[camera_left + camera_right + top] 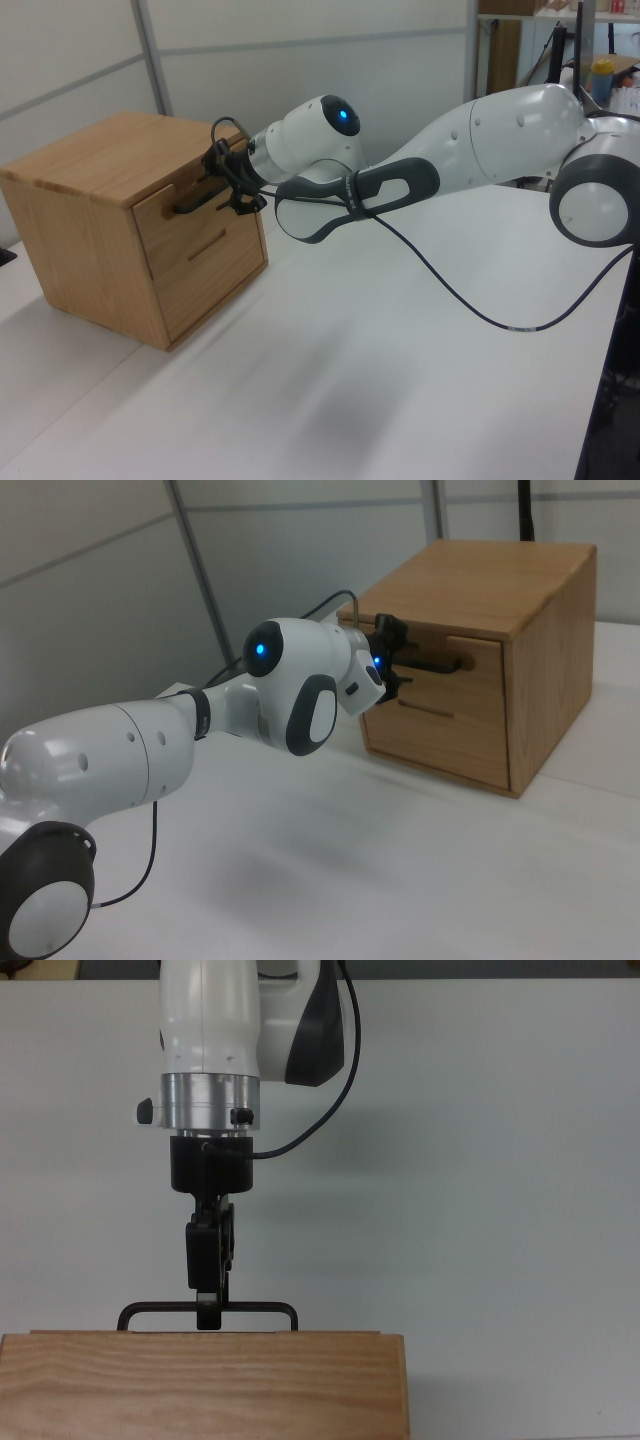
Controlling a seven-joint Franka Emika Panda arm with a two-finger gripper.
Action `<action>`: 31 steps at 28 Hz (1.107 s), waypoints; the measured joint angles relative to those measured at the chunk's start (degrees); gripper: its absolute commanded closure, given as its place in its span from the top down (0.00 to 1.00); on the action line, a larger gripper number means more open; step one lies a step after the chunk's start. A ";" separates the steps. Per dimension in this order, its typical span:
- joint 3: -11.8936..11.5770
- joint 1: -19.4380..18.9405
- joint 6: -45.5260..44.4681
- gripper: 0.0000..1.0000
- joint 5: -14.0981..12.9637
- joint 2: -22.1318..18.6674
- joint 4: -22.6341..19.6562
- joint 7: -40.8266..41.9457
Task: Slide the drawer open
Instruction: 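Close the gripper around the black bar handle, then pull the handle outward, sliding the drawer out of the cabinet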
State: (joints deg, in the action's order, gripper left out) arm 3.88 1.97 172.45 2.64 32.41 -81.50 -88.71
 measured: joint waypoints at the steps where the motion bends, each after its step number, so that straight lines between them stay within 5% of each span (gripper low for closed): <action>1: 0.00 0.00 0.00 0.20 0.00 0.02 0.02 0.01; 5: 0.00 0.00 0.00 0.00 0.01 0.01 0.19 0.06; 23: 0.00 0.01 -0.04 0.00 0.00 -0.41 -0.62 0.24; 31: -0.02 0.16 -0.05 0.00 -0.01 -4.99 -6.75 0.22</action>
State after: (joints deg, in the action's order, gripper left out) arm 3.86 2.13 172.40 2.62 27.42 -88.25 -88.50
